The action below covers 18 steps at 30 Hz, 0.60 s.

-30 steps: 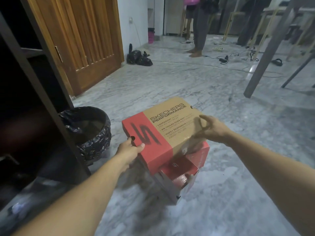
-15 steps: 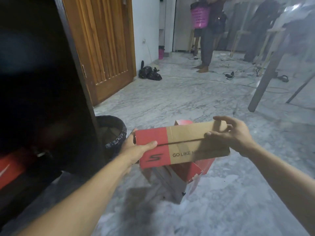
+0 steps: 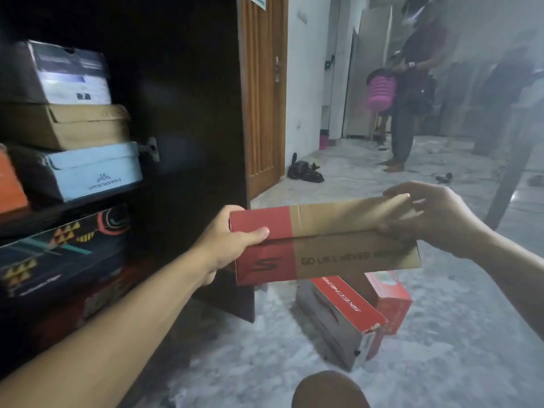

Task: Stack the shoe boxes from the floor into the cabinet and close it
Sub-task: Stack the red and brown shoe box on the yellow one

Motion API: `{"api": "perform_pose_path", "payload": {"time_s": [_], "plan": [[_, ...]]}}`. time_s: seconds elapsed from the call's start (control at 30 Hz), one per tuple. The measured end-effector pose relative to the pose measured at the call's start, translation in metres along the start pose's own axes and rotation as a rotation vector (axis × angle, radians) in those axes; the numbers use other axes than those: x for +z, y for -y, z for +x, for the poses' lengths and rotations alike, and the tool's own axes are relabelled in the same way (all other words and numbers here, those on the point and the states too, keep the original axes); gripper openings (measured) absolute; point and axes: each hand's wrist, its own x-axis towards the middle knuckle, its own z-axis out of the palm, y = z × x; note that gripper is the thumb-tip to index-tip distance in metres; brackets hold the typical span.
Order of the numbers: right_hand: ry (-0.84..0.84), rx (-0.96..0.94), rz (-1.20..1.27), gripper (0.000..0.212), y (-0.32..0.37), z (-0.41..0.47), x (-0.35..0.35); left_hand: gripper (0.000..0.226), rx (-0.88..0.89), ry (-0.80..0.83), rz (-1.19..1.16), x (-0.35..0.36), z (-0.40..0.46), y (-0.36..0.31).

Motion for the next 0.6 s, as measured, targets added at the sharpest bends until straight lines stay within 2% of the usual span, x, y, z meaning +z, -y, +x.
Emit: {"api": "perform_pose_path", "payload": {"time_s": [0.37,0.6], "plan": [[0.082,-0.213,0.168,0.053,0.143,0.005,0.045,0.048,0.038,-0.299,0.031,-0.148,-0.082,-0.051],[0.083,-0.413,0.365,0.052,0.243,0.025,0.097,0.058,0.082,-0.578,-0.071,-0.238,-0.111,-0.100]]}}
